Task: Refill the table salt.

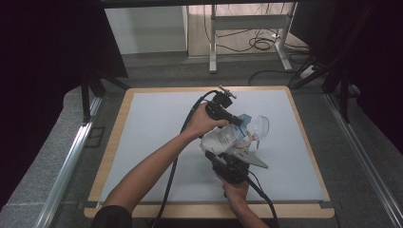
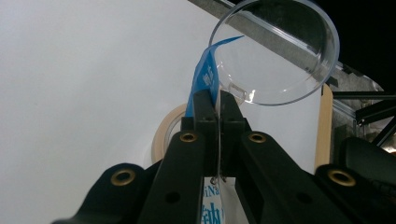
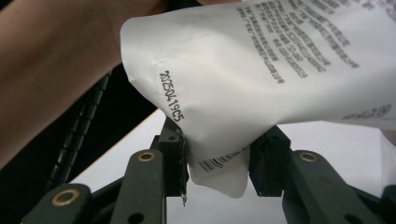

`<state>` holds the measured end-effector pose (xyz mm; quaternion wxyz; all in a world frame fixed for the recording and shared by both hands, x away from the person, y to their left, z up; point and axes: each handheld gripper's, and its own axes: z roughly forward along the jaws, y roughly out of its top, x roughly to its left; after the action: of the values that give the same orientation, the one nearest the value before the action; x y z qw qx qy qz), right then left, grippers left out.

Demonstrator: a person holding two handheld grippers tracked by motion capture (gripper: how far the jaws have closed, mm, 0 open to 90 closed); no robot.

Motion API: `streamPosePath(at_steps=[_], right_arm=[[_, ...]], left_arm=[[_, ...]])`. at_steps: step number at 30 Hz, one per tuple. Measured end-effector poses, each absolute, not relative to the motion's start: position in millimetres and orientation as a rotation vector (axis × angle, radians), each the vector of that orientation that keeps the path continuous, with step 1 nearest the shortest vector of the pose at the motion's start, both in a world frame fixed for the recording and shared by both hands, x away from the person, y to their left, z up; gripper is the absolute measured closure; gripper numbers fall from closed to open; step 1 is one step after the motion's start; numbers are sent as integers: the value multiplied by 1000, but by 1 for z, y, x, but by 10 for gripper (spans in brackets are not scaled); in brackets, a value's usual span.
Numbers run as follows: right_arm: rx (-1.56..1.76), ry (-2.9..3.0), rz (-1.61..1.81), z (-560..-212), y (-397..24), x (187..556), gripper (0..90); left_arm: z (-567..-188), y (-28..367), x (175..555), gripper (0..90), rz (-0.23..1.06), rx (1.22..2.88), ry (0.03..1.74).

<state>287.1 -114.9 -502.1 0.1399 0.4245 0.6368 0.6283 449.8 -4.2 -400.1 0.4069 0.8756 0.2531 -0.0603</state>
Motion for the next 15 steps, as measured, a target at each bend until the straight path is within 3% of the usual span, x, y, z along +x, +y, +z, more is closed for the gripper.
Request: streamPosePath(at_steps=[15], right_arm=[[1265, 1955, 1739, -515, -124, 290, 558]], left_arm=[[-400, 7, 444, 900, -145, 2183, 645]])
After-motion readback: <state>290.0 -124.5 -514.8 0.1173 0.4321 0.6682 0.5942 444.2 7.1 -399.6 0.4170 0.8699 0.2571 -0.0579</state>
